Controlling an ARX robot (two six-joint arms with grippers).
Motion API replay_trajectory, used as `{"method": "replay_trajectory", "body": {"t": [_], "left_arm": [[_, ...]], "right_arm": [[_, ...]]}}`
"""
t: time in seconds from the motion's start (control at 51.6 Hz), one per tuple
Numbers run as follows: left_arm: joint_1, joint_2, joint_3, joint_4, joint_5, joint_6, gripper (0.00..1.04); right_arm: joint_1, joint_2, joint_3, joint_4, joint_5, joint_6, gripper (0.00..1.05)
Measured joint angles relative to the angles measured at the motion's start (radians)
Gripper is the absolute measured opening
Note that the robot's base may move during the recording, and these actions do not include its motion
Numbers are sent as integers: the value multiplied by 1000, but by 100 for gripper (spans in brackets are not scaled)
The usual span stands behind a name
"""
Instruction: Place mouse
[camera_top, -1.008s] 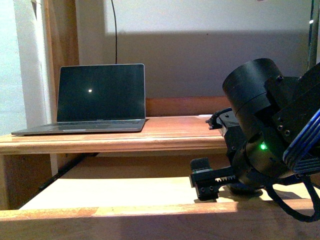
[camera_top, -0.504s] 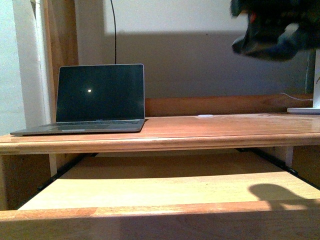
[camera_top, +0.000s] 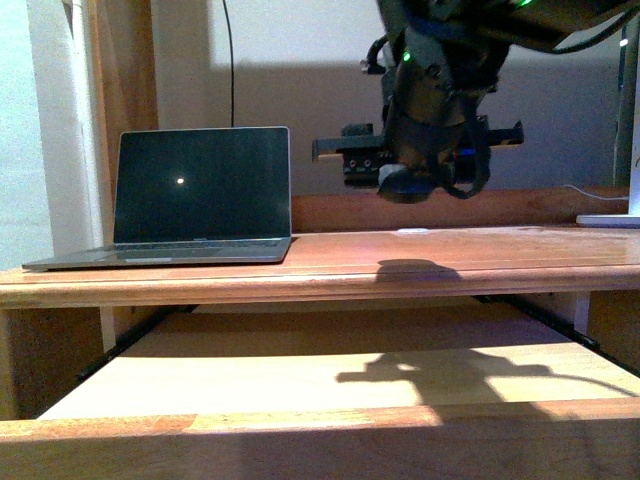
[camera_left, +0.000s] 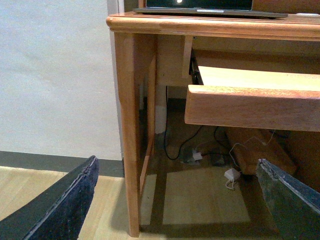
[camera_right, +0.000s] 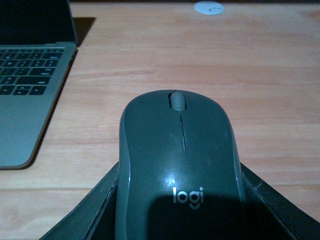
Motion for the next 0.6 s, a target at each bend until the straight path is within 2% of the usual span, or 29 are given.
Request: {"method": "replay_trajectory", "body": {"t": [0.349, 0.562, 0.601], "left_arm": [[0, 0, 0, 0, 0, 0, 97], [0, 0, 0, 0, 0, 0, 97], [0, 0, 0, 0, 0, 0, 97]], "right_arm": [[31, 351, 383, -90, 190, 3, 55], [39, 471, 567, -153, 199, 4, 55], [41, 475, 565, -143, 193, 3, 63]]}}
